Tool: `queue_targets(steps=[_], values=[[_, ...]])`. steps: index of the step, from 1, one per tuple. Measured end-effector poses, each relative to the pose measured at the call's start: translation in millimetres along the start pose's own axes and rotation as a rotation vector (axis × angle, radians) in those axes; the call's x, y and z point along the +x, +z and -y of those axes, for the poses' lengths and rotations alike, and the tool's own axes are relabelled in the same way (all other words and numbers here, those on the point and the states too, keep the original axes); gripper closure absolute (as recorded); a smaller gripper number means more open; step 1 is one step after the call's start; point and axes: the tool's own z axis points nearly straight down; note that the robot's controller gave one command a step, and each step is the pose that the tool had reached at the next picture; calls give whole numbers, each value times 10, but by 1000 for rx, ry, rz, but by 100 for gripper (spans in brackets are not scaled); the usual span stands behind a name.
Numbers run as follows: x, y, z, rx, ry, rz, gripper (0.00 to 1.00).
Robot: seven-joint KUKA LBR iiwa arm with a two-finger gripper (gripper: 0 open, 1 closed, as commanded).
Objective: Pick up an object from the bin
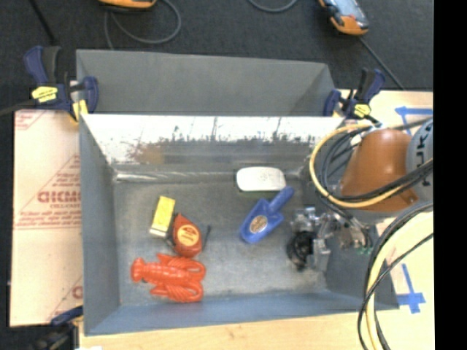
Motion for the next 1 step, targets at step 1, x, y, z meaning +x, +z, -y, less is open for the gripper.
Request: queue_targets(steps=[1], values=[[57, 8, -37, 5, 33, 9, 100]])
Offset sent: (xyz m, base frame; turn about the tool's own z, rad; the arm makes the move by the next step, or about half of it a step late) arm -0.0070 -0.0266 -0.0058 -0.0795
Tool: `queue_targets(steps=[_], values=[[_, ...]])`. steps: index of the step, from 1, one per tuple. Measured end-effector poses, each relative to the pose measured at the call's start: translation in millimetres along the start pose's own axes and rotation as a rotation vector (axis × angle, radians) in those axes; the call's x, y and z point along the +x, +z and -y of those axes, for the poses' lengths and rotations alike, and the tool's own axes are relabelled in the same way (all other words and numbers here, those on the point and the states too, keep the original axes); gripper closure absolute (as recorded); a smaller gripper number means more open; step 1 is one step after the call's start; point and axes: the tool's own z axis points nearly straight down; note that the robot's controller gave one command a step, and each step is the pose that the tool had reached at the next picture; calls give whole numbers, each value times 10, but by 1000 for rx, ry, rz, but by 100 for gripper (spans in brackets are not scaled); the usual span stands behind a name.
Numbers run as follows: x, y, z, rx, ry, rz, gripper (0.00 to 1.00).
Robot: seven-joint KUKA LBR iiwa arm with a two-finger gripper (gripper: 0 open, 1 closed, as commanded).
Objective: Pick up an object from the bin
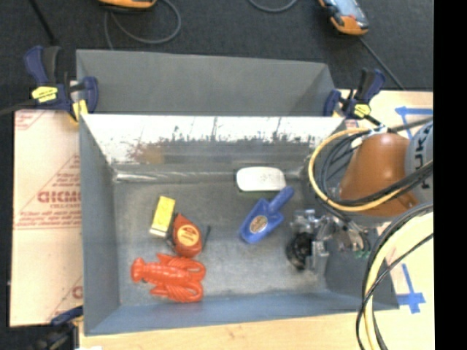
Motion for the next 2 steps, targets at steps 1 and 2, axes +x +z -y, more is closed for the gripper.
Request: queue_targets(steps=[1, 2], values=[[-30, 3, 143, -21, -106, -9, 100], [22, 18, 154, -24, -123, 4, 100]])
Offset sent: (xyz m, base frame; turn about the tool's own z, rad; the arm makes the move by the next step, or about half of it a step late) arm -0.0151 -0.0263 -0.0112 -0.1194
